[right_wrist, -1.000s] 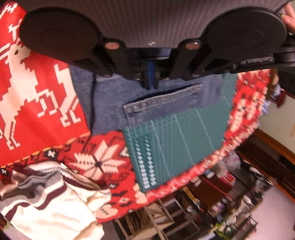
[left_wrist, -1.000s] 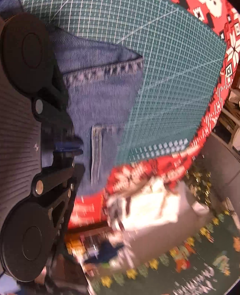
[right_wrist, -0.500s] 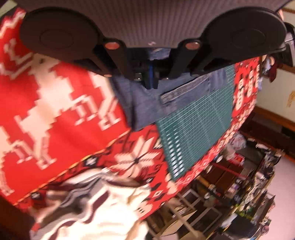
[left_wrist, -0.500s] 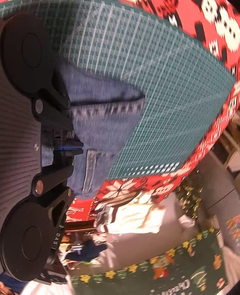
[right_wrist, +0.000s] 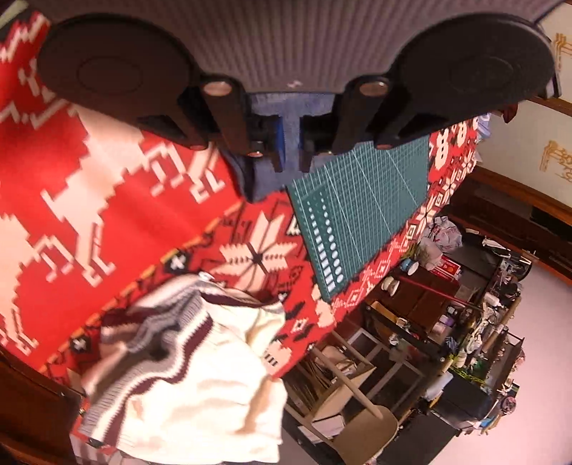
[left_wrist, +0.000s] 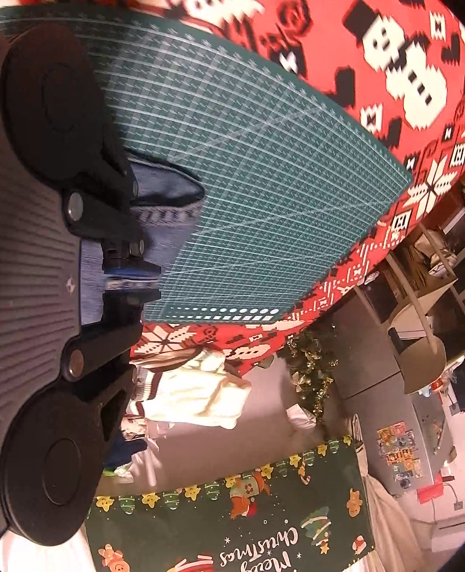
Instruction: Fold clothes
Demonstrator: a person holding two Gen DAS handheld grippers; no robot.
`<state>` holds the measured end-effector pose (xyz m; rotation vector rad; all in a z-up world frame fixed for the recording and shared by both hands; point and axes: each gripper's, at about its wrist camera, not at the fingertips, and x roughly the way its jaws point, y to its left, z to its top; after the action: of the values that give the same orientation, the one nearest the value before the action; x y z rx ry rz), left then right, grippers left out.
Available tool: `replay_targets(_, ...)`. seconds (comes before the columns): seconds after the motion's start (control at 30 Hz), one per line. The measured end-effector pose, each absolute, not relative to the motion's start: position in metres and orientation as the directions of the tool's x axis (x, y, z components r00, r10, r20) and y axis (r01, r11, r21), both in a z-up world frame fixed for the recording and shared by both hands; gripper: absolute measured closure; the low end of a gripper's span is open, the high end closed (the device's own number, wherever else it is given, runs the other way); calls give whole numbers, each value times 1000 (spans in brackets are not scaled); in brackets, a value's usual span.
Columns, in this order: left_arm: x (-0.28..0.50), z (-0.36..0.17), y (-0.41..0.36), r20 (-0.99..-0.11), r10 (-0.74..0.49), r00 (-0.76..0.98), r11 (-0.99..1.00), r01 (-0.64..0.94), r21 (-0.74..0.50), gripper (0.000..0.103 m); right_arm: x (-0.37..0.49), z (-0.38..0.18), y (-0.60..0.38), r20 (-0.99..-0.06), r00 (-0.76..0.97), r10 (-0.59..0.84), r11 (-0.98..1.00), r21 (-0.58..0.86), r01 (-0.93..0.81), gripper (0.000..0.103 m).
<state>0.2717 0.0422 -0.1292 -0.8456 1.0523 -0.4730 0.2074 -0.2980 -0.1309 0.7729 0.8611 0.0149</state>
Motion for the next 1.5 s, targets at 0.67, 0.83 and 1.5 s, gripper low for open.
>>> replay_targets(0.67,271,-133,56,-635,-588,502,696,-87,-713,100,218,-157,-319,-696,672,254,675,625,392,94)
replay_targets(0.83,274,-137,75,-612,-589,528,637,-162,-753,79,219,-150,-319,-662,696,277,655,660,368,90)
replay_targets(1.5,281,-146,64,-672,-544,502,656,-246,-714,95,246,-173,-308,-726,646,237,656,609,445,102)
